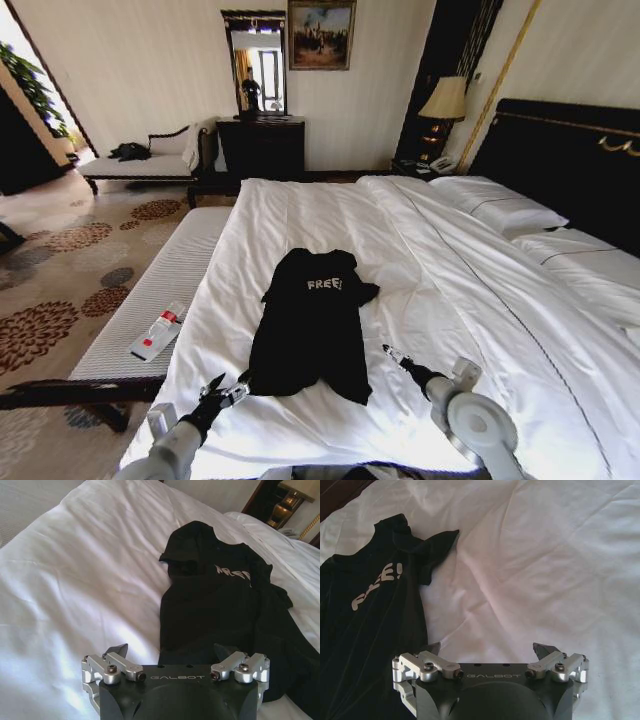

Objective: Fold the clothes on the bed.

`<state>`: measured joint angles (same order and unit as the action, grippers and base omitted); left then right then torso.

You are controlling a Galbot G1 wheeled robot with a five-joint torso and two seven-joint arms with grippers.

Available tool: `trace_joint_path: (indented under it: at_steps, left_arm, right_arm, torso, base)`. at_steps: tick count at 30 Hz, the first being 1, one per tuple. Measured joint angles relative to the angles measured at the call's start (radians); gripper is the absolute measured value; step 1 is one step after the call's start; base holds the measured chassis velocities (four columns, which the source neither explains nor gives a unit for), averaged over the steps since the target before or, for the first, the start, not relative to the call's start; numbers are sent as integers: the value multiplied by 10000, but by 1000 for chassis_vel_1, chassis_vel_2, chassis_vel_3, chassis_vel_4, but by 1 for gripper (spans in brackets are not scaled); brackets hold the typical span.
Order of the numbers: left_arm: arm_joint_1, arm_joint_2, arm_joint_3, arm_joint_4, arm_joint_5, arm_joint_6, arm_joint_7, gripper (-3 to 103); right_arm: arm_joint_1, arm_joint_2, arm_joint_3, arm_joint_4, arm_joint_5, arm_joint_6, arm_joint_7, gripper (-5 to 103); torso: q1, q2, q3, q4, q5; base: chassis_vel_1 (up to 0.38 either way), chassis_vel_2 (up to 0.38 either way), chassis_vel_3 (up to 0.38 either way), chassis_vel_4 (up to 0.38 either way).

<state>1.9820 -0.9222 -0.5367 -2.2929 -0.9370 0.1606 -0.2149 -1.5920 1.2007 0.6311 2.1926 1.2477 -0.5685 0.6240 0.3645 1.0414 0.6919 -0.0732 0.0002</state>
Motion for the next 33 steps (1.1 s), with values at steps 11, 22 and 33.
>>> trace_joint_path:
  at_steps: [11, 22, 33]
  left_arm:
    - [-250, -106, 1162, 361, 568, 184, -92, 93]
    - [-644, -249, 1302, 577, 602, 13, -52, 54]
    - [-885, -456, 1400, 873, 601, -112, -336, 16]
  right_arm:
    - [230, 43, -25, -237, 54, 25, 50, 100]
    - [133, 118, 43, -325, 27, 40, -26, 100]
    - [79, 245, -17, -338, 240, -7, 57, 100]
  torso:
    - [1, 0, 0, 0, -2]
    - [1, -1, 0, 0, -2]
    - [1, -1, 0, 0, -1]
  base:
    - [0, 0, 0, 0]
    - [0, 0, 0, 0]
    - [0, 0, 0, 0]
